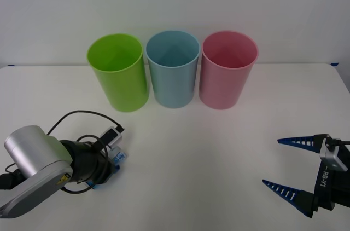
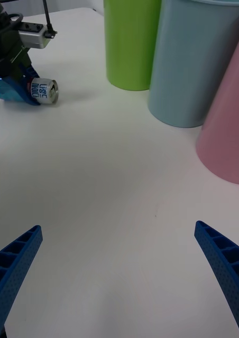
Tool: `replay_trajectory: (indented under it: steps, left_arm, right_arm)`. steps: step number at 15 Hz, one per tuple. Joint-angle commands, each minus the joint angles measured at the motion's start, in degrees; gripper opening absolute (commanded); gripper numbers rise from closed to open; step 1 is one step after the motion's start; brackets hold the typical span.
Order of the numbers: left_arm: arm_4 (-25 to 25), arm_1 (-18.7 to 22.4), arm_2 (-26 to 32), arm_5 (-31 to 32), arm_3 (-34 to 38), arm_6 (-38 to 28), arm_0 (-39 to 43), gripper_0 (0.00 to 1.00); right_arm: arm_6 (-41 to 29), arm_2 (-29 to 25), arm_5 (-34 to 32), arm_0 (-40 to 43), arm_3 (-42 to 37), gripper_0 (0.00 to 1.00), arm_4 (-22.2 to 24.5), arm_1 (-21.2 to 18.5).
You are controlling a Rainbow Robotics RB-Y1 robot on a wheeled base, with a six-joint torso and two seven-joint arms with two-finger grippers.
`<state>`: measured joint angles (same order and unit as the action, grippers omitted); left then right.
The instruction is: Put cans in the blue bin and PET bottles in the pink bin and trash in the green bin.
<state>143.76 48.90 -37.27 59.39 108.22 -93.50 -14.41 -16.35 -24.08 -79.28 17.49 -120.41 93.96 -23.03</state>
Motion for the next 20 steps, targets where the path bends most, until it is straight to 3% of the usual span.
replay_trajectory:
  steps: [1,2,6,10,14,17,20]
  left_arm:
    - [-1.20,2.34,0.01,-0.07,2.70,-0.02,0.00,0.00]
    - [-1.56,3.13,0.01,-0.42,3.75,-0.02,0.17,0.00]
    - [-2.70,6.03,4.58,-11.40,7.71,1.65,5.71,0.00]
    - [-3.58,3.92,10.47,-20.37,8.14,8.77,11.42,0.00]
    - [-12.54,-4.52,22.60,-21.25,8.76,27.23,19.42,0.00]
    - [-23.35,-5.66,26.81,-20.81,9.90,36.11,23.02,0.00]
    - [-32.41,-10.50,34.64,-13.86,11.57,46.30,27.33,0.00]
  right_arm:
    - [0.00,0.00,0.00,0.00,0.00,1.00,0.00,0.00]
    - [0.00,0.00,0.00,0.00,0.00,1.00,0.00,0.00]
    - [0.00,0.00,0.00,0.00,0.00,1.00,0.00,0.00]
    - [0.00,0.00,0.00,0.00,0.00,1.00,0.00,0.00]
    - [0.00,0.00,0.00,0.00,0.00,1.00,0.00,0.00]
    - [0.00,0.00,0.00,0.00,0.00,1.00,0.00,0.00]
    - [0.00,0.00,0.00,0.00,0.00,1.00,0.00,0.00]
